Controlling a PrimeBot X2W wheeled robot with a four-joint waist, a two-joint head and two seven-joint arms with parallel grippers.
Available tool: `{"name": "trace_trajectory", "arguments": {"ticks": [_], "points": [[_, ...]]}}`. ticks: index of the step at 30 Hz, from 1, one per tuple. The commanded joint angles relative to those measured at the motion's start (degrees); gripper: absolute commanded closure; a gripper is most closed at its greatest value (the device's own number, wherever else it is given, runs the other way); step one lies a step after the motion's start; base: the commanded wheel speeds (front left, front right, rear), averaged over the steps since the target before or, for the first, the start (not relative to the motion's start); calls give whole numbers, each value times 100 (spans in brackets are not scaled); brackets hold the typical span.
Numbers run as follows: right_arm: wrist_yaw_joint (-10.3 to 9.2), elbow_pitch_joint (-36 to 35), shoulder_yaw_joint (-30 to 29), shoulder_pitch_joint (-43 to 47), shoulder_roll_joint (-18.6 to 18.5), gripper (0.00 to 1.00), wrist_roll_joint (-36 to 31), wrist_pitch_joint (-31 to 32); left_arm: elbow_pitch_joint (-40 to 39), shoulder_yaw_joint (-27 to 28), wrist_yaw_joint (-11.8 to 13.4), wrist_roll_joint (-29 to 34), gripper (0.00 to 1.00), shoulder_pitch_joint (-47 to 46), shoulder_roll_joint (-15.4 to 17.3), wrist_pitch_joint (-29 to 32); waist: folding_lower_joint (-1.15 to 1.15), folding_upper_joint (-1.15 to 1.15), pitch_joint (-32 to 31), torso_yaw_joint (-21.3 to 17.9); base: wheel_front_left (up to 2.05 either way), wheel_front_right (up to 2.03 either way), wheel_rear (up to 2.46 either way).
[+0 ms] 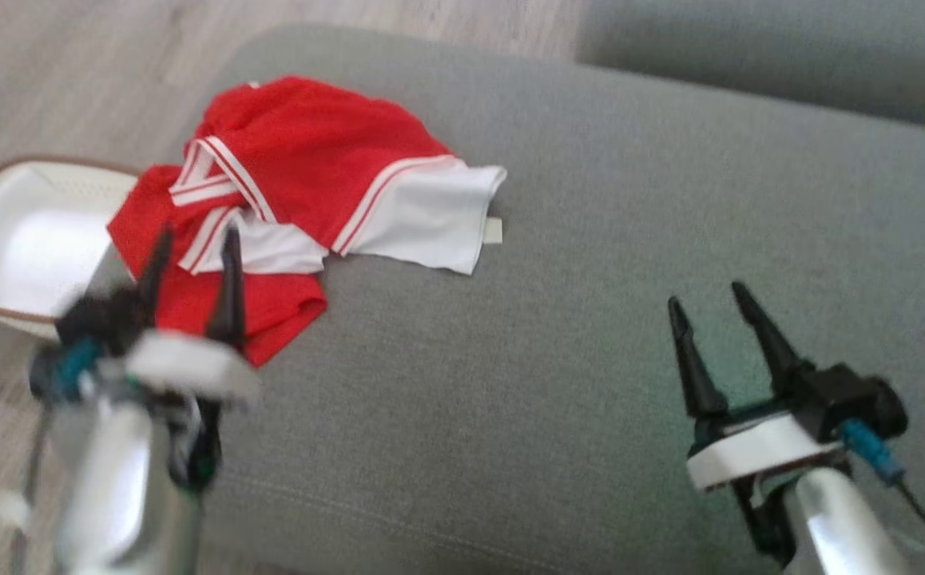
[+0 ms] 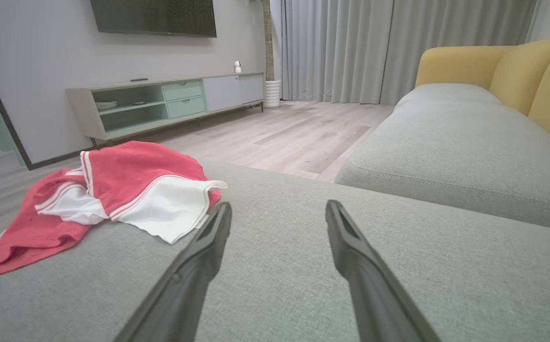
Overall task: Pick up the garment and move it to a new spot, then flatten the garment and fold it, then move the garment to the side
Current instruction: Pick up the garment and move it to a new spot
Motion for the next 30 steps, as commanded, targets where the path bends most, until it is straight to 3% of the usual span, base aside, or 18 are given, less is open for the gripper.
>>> {"name": "trace_trajectory", "arguments": {"ticks": [1,8,12,19,23,24,25,30], "points": [[44,-248,140,-415,-223,0,-62,-69,-30,184,-82,-57,0,-839,258,125,0,0,616,-137,0,0,0],[44,-425,221,-996,-699,0,-142,-69,950,249,-207,-199,0,-2466,643,509,0,0,1681,-267,0,0,0],[44,-461,299,-1230,-977,0,-183,-69,1964,382,-172,-259,0,-3360,870,545,0,0,2206,-408,0,0,0],[44,-644,173,-1210,-1169,0,-192,-69,3673,-23,-283,-21,0,-4417,1177,883,0,0,2673,-676,0,0,0],[44,-704,75,-1127,-1121,0,-185,-69,4235,-308,-325,129,0,-4656,1249,1131,0,0,2604,-774,0,0,0],[44,-714,60,-1116,-1099,0,-180,-69,4333,-359,-332,152,59,-4705,1267,1158,0,0,2564,-792,0,0,0],[44,-719,50,-1111,-1072,0,-176,-69,4409,-397,-338,163,100,-4754,1284,1167,0,0,2522,-810,0,0,0],[44,-660,75,-1057,-876,0,-107,-69,4442,-594,-359,222,100,-4989,1344,824,0,0,2083,-866,0,0,0]]}}
